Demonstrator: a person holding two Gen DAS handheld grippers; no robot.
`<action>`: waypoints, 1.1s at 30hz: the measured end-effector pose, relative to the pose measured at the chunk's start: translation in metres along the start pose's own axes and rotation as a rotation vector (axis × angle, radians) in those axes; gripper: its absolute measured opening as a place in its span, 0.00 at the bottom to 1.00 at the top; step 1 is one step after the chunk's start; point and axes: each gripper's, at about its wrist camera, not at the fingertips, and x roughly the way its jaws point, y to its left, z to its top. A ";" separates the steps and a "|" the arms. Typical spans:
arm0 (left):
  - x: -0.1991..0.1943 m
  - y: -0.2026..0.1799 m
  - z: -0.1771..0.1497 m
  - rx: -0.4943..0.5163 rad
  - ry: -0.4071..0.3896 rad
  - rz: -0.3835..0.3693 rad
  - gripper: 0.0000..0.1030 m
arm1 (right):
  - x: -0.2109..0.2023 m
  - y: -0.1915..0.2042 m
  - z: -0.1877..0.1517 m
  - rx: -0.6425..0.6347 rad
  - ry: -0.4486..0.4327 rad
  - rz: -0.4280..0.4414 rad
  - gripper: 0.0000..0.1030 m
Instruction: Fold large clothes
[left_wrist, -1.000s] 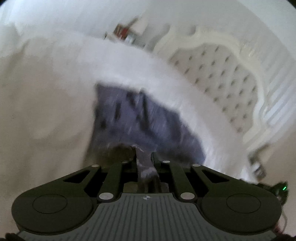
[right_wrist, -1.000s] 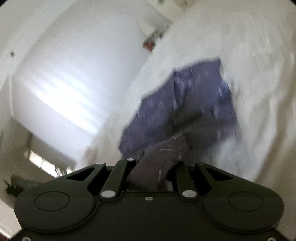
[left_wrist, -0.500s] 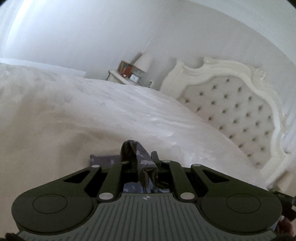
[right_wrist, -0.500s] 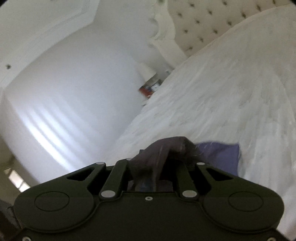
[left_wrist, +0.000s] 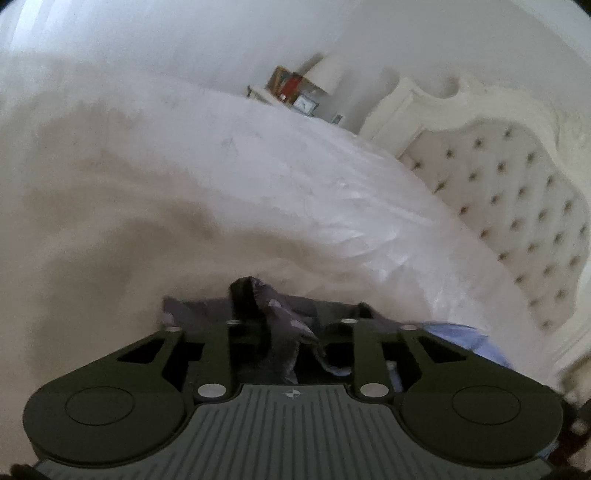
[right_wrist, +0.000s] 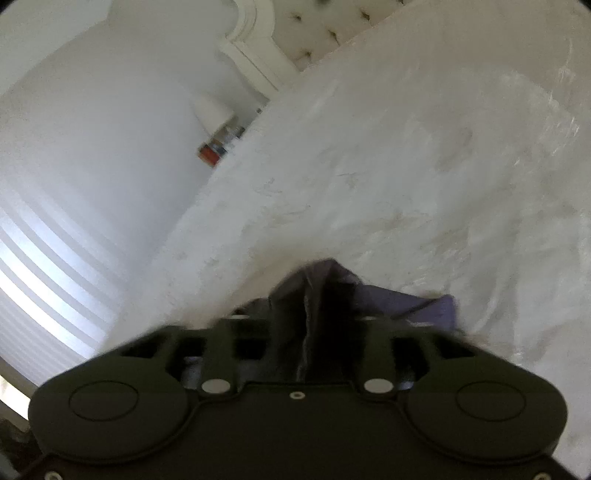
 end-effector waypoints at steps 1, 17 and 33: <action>0.000 0.007 0.002 -0.021 -0.005 -0.024 0.57 | -0.002 -0.001 -0.001 0.006 -0.022 0.027 0.91; -0.036 -0.083 -0.044 0.448 0.025 0.041 1.00 | -0.038 0.071 -0.055 -0.442 0.039 0.018 0.99; 0.034 -0.016 -0.034 0.409 0.138 0.235 1.00 | 0.031 0.054 -0.067 -0.588 0.130 -0.277 0.99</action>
